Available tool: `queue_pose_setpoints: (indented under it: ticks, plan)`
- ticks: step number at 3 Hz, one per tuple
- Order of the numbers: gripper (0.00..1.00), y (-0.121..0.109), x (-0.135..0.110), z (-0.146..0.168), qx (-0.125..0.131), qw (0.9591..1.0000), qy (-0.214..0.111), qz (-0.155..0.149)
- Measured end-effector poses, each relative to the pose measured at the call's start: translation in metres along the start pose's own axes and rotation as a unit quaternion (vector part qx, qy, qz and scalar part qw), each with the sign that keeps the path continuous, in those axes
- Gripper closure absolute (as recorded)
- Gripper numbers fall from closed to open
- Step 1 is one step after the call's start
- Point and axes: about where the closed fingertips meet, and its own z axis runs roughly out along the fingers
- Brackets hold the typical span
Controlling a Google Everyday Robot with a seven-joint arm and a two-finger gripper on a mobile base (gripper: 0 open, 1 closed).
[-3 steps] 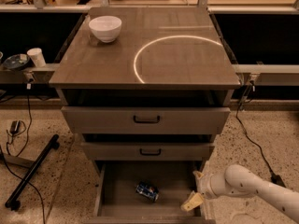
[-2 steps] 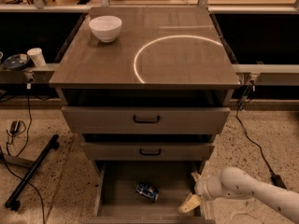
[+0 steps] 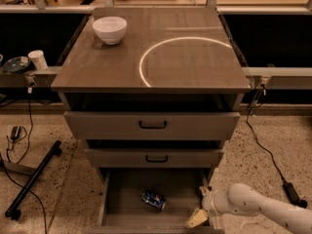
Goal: Pick pepsi can from bottom drawer and place on counter
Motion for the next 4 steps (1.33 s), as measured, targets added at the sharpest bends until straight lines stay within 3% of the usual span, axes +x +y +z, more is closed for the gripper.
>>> queue_pose_setpoints:
  ticks: [2, 4]
  plan:
    - [0.0, -0.005, -0.006, 0.01, -0.007, 1.0, -0.005, -0.002]
    - [0.0, -0.038, -0.031, 0.034, -0.007, 0.9997, -0.017, -0.014]
